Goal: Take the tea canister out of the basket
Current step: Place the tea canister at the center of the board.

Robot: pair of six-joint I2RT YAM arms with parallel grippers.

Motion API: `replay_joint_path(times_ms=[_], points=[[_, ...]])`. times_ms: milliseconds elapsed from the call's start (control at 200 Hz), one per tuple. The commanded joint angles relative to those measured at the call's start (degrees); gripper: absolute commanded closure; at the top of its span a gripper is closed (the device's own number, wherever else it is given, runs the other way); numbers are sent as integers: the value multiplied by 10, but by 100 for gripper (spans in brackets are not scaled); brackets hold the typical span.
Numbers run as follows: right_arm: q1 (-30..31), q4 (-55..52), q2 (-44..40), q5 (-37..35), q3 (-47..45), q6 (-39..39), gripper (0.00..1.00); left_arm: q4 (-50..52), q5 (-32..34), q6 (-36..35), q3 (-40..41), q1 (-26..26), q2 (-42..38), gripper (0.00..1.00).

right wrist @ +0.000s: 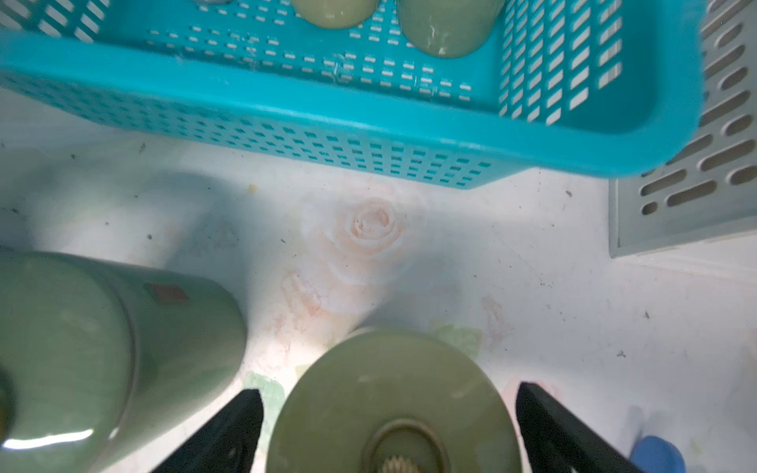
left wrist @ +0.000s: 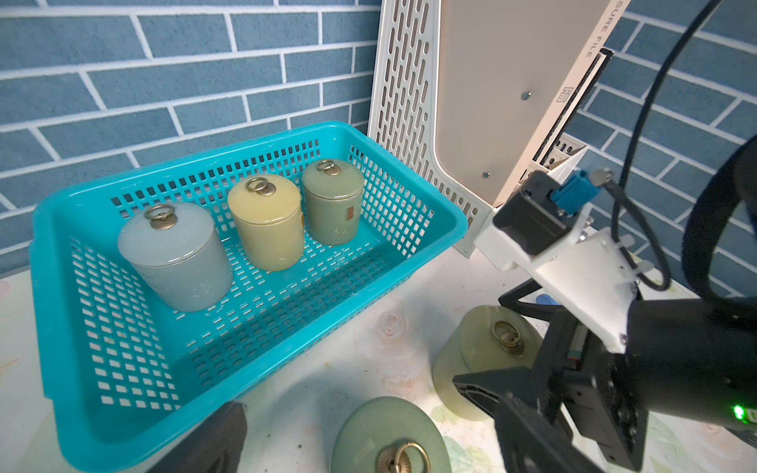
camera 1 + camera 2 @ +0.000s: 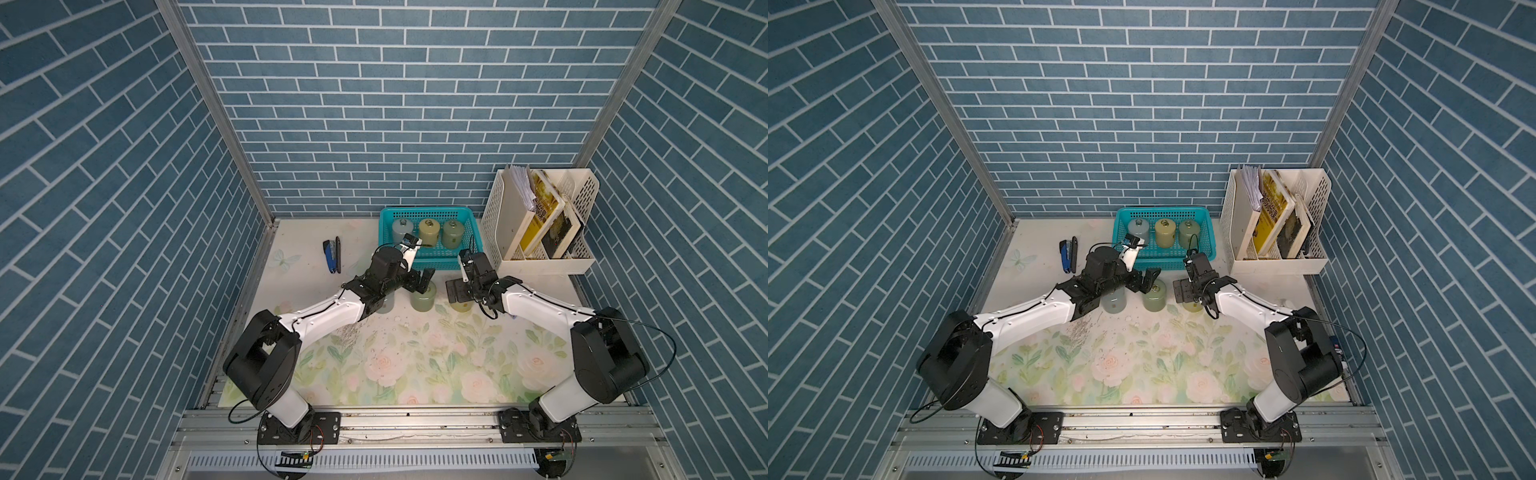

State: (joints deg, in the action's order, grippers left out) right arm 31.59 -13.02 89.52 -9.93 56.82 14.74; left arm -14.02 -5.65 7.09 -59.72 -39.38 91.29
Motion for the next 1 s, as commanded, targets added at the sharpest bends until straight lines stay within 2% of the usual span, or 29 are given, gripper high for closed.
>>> replay_joint_path(times_ms=[0,140,425,635,995], points=[[-1,-13,-48,-18,43,-10,0,-10,3,-2,-25,-2,-24,0],[-4,-13,-32,-13,103,-23,0,34,24,-18,-66,6,-25,0],[-37,-17,138,-21,291,-30,1,67,22,26,-103,51,14,0],[-65,-39,272,-40,425,-40,1,96,-27,39,-163,58,72,0],[-92,-104,435,-23,601,-57,1,83,-57,50,-173,58,103,0]])
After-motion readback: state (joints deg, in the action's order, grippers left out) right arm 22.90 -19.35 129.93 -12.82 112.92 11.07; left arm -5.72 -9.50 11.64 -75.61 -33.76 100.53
